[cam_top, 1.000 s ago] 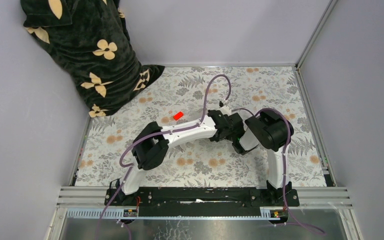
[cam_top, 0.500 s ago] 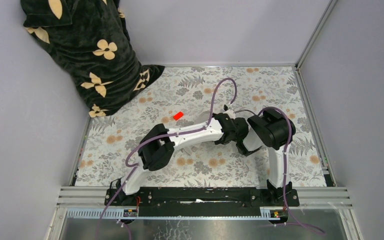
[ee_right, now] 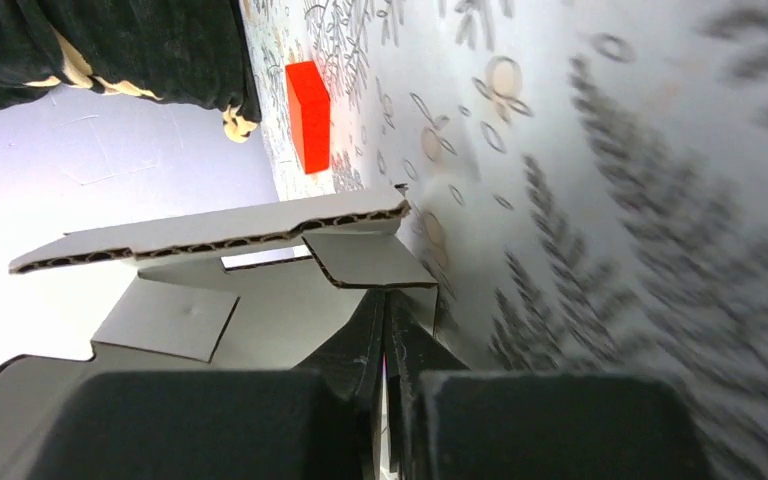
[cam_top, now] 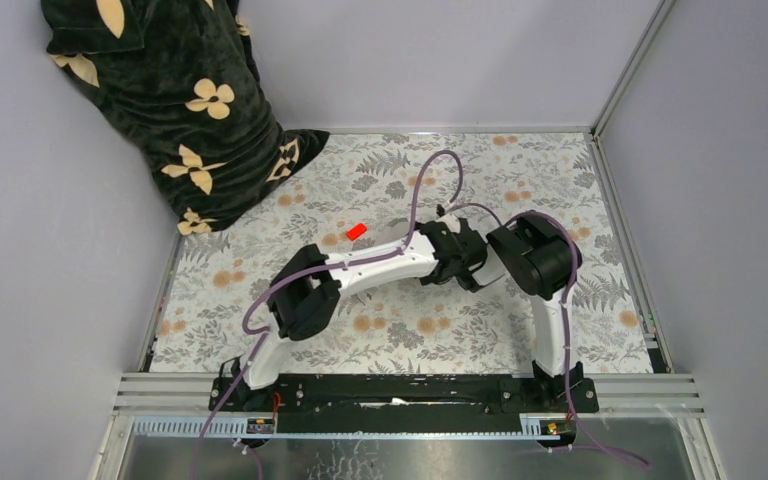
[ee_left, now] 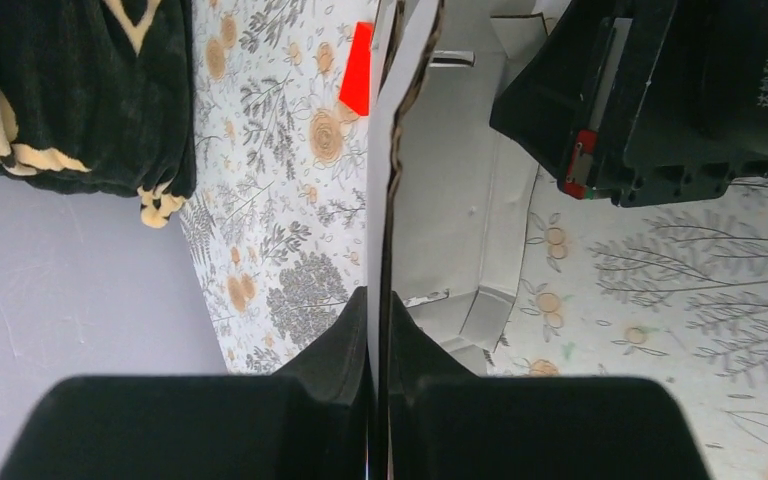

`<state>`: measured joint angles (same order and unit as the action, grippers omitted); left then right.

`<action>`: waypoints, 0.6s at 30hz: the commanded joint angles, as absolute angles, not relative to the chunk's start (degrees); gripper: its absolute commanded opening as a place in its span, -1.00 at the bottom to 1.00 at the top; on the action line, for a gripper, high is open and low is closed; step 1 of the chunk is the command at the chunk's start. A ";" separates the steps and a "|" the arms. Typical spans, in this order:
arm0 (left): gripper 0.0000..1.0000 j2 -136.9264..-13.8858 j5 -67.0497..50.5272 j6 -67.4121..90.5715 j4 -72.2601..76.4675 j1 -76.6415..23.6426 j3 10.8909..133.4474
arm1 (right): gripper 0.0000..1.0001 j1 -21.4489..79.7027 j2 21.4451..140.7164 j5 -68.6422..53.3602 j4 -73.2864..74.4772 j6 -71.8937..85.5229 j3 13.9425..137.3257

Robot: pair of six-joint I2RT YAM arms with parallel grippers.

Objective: Fold the paper box
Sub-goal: Fold the paper box at the center of the board.

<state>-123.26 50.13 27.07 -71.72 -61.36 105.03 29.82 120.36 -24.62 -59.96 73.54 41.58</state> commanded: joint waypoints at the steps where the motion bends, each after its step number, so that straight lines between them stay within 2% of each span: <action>1: -0.79 -119.28 49.14 27.34 -64.55 -59.75 100.87 | -0.96 32.37 124.77 -17.98 -53.37 72.73 46.89; 10: -0.79 -117.88 46.99 24.37 -58.57 -57.58 95.59 | -0.97 33.73 128.44 -17.57 -47.30 71.50 55.91; 18: -0.80 -118.77 43.81 24.15 -55.73 -56.96 93.92 | -0.97 33.43 128.15 -17.81 -48.56 71.29 53.68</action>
